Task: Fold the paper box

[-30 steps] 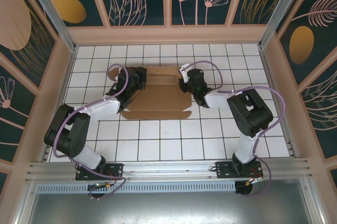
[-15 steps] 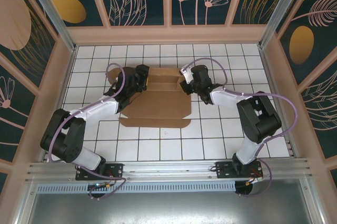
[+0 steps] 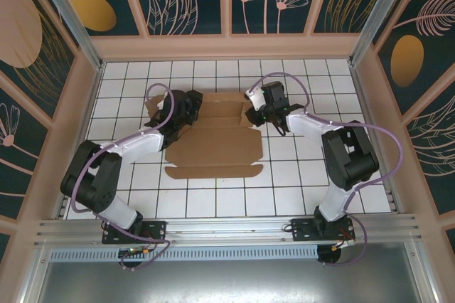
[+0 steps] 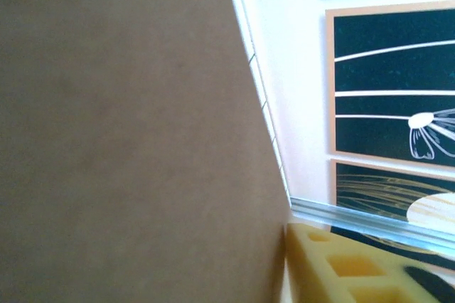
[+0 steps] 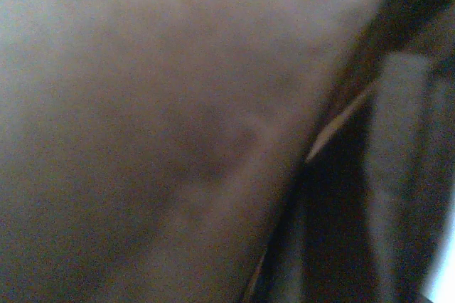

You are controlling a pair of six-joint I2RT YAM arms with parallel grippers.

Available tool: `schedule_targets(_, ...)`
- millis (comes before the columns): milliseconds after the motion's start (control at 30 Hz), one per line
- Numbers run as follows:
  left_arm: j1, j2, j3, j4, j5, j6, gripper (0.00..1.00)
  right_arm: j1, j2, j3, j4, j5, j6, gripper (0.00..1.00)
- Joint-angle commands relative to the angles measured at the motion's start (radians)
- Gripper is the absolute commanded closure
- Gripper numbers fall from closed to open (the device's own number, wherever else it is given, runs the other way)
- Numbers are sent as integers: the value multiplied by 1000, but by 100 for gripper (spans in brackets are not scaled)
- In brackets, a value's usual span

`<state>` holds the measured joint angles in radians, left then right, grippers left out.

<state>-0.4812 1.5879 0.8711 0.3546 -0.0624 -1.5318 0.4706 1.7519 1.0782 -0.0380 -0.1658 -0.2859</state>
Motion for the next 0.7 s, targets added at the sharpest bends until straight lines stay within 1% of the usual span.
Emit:
schedule_targets(0,-5,46,4,25,1,13,63,27,19,-21,84,24,-1,74)
schedule_targets(67,-6,62,-5,39,9,5,66,35,19,-56,143,56,15,71)
schedule_targets(133,-5,72,-13,49,13,-5,68,37,20,-82,191,60,26,67)
schedule_targets(167,-5,76,-16,51,15,-7,69,36,18,-92,208,61,31,64)
schedule_targets(233,-5,80,-19,53,18,-15,70,37,9,-122,267,54,44,55)
schedule_targets(300,-5,84,-20,56,21,-19,71,36,2,-147,318,64,57,49)
schedule_targets(367,-5,85,-20,56,22,-22,71,33,4,-156,349,72,62,46)
schedule_targets(500,-5,84,-21,56,24,-24,71,24,29,-141,366,74,67,46)
schedule_targets(600,-5,87,-23,55,26,-25,71,23,54,-124,361,40,78,45)
schedule_targets(633,-5,86,-23,57,29,-27,71,25,54,-126,368,26,80,42)
schedule_targets(667,-5,88,-25,58,29,-28,72,25,51,-134,380,11,80,36)
